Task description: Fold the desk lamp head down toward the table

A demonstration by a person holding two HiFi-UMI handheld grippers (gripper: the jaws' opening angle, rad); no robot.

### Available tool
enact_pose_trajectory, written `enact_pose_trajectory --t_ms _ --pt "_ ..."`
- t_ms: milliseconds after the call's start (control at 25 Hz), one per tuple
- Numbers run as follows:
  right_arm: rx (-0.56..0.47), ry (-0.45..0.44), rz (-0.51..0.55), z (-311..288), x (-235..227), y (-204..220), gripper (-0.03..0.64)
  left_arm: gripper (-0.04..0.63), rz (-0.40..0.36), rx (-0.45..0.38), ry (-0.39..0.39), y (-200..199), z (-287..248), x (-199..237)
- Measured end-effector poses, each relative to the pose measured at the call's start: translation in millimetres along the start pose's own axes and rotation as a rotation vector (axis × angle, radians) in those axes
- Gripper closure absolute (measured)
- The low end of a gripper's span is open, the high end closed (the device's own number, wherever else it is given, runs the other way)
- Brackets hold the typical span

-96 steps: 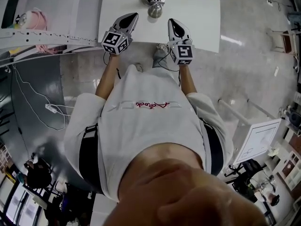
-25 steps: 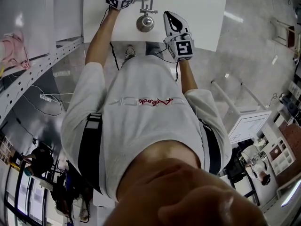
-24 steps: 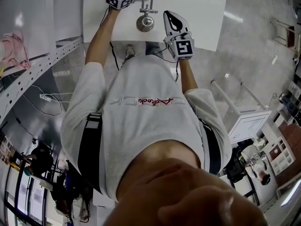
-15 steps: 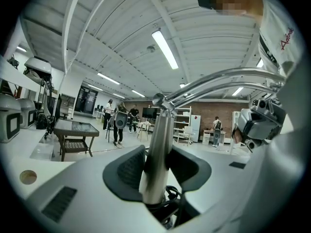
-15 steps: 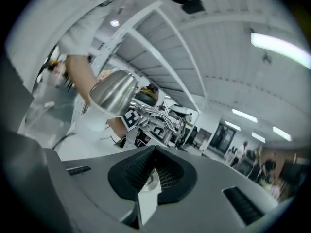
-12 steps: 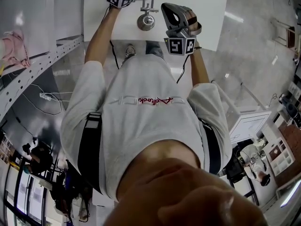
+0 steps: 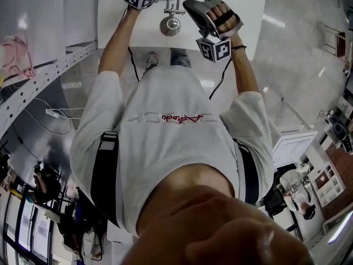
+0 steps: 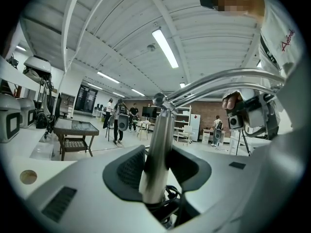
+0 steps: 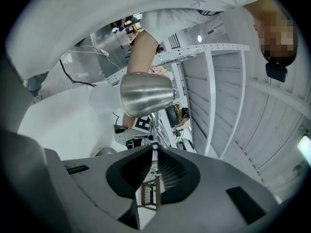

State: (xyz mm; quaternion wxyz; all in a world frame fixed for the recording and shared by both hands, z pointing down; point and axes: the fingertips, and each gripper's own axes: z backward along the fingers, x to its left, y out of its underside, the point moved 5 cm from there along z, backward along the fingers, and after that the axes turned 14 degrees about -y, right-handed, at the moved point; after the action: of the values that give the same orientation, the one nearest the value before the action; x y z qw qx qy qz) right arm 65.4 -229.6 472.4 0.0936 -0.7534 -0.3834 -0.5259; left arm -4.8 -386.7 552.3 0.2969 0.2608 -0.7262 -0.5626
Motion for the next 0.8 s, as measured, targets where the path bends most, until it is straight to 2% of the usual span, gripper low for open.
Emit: enact_pose_trajectory --t_ms 120,240,400,600,800 --pt "-0.037 -0.01 -0.017 -3.0 -1.3 -5.4 0.45 0.419 -0.001 -0.001 -0.001 -0.5 0.6 0.5" --pt "-0.049 -0.004 0.006 -6.8 -4.2 -9.0 0.399 0.419 -0.001 -0.001 0.0 -1.0 -0.1 -0.1" --pt "-0.056 -0.005 0.075 -11.6 -5.7 -11.6 0.396 0.419 0.002 0.002 -0.002 -0.4 -0.1 -0.2" --pt "-0.055 -0.029 0.223 -16.4 0.1 -12.9 0.399 0.419 0.006 0.0 -0.01 -0.3 -1.0 0.3" --pt "-0.049 -0.019 0.274 -20.7 1.8 -16.1 0.428 0.419 0.007 0.003 -0.004 0.5 -1.9 -1.2"
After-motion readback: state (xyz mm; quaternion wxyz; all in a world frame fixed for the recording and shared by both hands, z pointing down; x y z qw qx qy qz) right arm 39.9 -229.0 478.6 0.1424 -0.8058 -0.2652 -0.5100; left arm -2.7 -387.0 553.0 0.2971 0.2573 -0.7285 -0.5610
